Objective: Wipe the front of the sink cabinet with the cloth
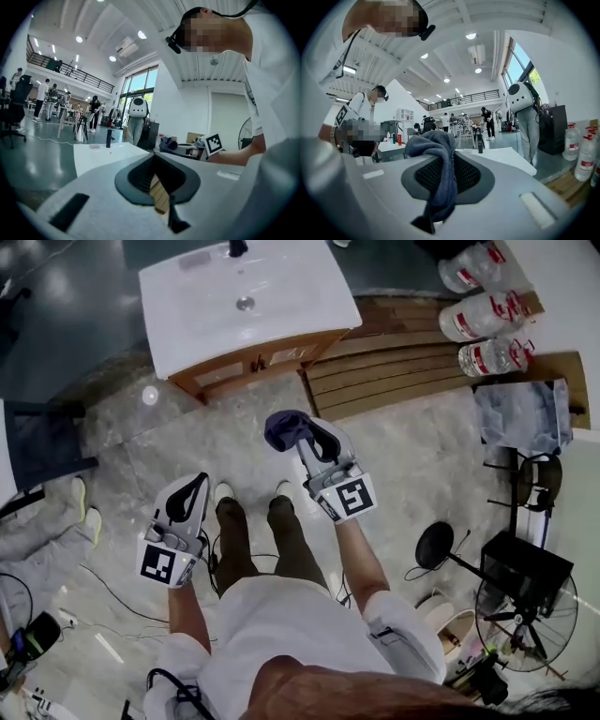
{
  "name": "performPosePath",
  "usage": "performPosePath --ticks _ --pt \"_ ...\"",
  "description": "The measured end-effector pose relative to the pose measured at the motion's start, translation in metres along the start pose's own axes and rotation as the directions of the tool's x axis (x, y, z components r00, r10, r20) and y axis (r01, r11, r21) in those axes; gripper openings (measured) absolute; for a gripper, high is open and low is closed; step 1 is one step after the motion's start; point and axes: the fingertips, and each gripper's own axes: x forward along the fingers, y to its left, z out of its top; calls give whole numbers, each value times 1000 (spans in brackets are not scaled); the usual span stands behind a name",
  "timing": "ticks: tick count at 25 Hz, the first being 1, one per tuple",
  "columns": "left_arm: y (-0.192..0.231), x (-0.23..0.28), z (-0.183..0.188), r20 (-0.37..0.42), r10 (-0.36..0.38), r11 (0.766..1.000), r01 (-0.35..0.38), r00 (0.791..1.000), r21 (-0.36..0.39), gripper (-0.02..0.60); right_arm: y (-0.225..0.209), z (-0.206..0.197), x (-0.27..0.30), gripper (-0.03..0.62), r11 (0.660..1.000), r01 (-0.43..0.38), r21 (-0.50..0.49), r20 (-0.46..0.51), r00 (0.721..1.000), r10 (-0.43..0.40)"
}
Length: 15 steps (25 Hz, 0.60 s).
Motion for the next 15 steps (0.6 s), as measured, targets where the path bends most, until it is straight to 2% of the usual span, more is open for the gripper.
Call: performPosePath --ticks 3,6,9,12,15 --pt "23 12 -27 11 5 999 -4 1000 -55 3 11 -40 53 67 998 -43 -38 -26 999 42" --pt "49 20 -67 -9 -3 998 2 1000 -68 3 25 -85 112 67 992 -87 -86 -15 996 86" --pt "66 19 -106 15 -14 996 15 1000 -85 3 40 -138 163 67 985 -125 -119 -17 992 124" --pt "86 16 -145 38 -4 995 8 999 -99 3 51 -185 213 67 983 -140 -117 -11 990 140" --pt "99 8 -178 45 32 991 -26 998 -128 3 69 -216 258 67 982 -153 -112 42 986 158"
